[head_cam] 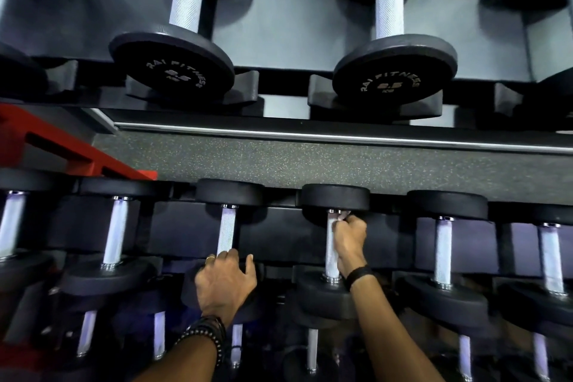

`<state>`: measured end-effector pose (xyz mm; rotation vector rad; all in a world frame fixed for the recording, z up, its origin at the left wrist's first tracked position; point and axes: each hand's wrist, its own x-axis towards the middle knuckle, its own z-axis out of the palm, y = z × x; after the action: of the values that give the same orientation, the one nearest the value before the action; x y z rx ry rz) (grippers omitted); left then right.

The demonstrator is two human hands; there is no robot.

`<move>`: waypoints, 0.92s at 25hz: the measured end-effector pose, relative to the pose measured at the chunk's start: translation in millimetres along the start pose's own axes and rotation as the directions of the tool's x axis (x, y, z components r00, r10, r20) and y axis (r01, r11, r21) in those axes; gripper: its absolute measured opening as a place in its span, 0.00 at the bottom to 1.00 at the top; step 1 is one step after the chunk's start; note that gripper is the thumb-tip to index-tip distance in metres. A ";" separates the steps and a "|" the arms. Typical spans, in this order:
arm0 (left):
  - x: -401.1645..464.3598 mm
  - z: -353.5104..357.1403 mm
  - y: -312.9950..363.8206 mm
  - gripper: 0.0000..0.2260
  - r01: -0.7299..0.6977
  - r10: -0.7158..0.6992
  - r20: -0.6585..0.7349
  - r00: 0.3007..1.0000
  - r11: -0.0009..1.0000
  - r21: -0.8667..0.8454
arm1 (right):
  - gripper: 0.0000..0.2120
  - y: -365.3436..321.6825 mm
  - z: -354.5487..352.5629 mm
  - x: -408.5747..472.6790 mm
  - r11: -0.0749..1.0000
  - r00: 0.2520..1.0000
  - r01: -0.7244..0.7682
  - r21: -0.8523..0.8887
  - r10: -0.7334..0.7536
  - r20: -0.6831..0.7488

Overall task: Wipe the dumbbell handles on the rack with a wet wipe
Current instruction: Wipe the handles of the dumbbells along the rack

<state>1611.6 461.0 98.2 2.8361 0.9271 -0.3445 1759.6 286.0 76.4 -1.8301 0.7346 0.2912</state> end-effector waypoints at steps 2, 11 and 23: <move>0.1 0.4 -0.3 0.14 -0.009 0.009 -0.019 1.000 1.000 -0.006 | 0.04 -2.3 5.1 5.1 0.999 0.983 -0.050 -0.007 0.050 0.176; 1.4 4.3 -4.5 0.17 -0.063 0.062 -0.075 0.995 0.998 -0.017 | 0.18 58.9 -43.3 -21.5 0.761 0.931 0.328 -0.560 -0.159 0.328; -51.2 10.3 22.6 0.16 -0.398 0.373 -0.141 0.917 0.866 -0.302 | 0.05 23.1 -177.5 -88.9 0.841 0.869 0.494 -0.219 -0.486 0.094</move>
<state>1583.1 412.0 102.8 2.6485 0.3590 -0.0251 1650.3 149.4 173.0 -2.1625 0.1867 0.0713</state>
